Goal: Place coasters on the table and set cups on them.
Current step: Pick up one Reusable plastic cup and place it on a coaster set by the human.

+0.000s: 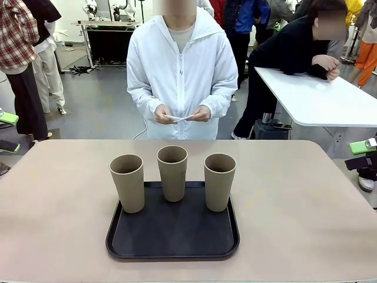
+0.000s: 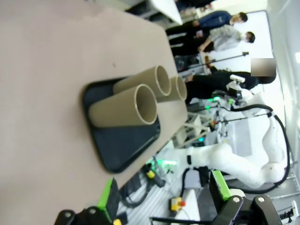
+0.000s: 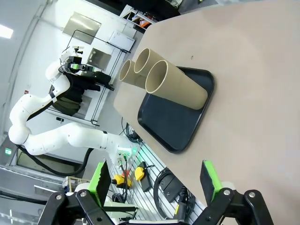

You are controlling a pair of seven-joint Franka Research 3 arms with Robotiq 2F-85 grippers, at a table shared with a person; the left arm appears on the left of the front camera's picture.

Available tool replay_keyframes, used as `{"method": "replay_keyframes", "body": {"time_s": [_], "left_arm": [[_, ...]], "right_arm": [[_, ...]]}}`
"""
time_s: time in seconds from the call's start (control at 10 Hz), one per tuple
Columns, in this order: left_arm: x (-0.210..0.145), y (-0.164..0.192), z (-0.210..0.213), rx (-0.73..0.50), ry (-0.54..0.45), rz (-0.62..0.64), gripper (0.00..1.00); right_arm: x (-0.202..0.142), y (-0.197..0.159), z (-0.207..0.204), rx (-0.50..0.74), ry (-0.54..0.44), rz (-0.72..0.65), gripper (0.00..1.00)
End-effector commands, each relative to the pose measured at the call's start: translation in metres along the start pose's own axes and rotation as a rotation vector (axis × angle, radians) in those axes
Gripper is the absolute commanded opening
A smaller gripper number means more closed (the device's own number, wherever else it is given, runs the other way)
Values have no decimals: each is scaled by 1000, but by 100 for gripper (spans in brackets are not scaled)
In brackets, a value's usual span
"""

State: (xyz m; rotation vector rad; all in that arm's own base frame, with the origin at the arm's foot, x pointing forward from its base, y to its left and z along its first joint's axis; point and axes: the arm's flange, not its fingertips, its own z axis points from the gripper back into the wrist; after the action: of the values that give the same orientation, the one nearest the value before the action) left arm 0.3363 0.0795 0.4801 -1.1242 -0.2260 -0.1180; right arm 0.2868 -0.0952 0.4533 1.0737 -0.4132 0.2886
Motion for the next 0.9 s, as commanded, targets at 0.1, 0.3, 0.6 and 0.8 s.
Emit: {"method": "replay_keyframes", "body": {"time_s": [0.1,0.3,0.6,0.8], "left_arm": [[-1,-1,-2,-9,-4,-5,100],[-1,-1,-2,-9,-4,-5,100],[-1,-1,-2,-9,-4,-5,100],[-1,-1,-2,-9,-4,-5,100]], "right_arm": [[0,-1,0,6,3,4,100],[0,-1,0,6,3,4,100],[0,-1,0,6,3,4,100],[0,-1,0,6,3,4,100]]}}
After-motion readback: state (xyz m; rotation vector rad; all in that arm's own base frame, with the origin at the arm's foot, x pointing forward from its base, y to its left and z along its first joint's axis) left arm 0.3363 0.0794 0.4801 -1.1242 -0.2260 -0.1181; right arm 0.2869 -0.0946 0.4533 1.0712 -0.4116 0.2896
